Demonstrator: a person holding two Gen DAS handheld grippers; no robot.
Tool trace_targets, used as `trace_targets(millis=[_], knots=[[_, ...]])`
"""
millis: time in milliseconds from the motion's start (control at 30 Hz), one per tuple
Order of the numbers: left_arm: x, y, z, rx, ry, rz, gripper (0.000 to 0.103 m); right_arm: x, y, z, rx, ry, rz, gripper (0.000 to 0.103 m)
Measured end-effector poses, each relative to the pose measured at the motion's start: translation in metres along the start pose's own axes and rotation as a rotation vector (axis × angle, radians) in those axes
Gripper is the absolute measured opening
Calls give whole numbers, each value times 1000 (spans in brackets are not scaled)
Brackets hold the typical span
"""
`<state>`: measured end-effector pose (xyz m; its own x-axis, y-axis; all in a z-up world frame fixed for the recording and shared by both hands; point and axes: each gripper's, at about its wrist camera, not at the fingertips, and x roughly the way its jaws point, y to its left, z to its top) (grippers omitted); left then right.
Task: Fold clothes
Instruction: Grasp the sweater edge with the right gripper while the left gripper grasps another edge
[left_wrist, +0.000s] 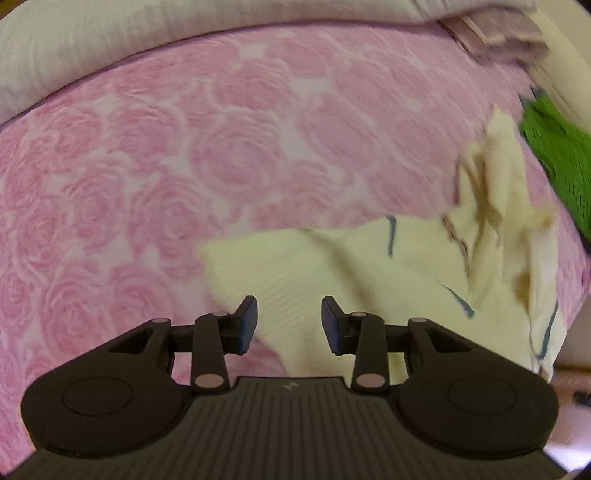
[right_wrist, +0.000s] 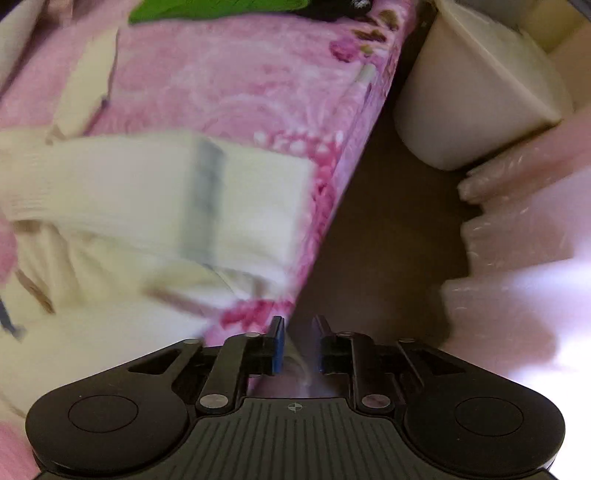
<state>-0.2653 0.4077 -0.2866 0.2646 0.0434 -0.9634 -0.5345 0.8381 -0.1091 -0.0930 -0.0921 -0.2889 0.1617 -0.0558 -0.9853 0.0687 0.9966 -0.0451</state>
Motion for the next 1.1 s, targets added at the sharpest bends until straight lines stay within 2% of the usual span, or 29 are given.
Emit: trace_targets(millis=[33, 67, 100, 200, 367, 533, 567, 600, 700, 800, 933, 1033, 1100], knots=[[1, -7, -1, 17, 7, 4, 33, -1, -3, -2, -12, -24, 24, 37], [2, -13, -3, 29, 13, 6, 33, -3, 4, -1, -65, -61, 44, 50], [2, -19, -3, 35, 16, 9, 33, -4, 11, -1, -117, -97, 65, 56], [-1, -32, -6, 46, 9, 15, 33, 1, 36, -1, -254, -177, 117, 60], [1, -47, -8, 44, 10, 49, 33, 45, 89, 4, -490, -242, 138, 62], [12, -59, -6, 48, 31, 82, 33, 112, 117, 1, -661, -215, 81, 63], [14, -62, -4, 55, 30, 85, 33, 120, 112, 2, -652, -235, 60, 46], [16, -66, -1, 62, 28, 88, 33, 121, 102, 6, -608, -263, 70, 8], [24, -78, 13, 82, 24, 90, 33, 105, 47, 29, -375, -316, 98, 8], [37, -94, 36, 101, 18, 73, 33, 87, -25, 52, -140, -347, 29, 8], [54, -124, 72, 128, -1, 18, 33, 87, -136, 72, 275, -215, -23, 8], [67, -146, 96, 122, -13, -66, 37, 98, -192, 64, 620, -85, 65, 8], [77, -160, 114, 104, -20, -136, 42, 106, -210, 52, 834, -46, 108, 8]])
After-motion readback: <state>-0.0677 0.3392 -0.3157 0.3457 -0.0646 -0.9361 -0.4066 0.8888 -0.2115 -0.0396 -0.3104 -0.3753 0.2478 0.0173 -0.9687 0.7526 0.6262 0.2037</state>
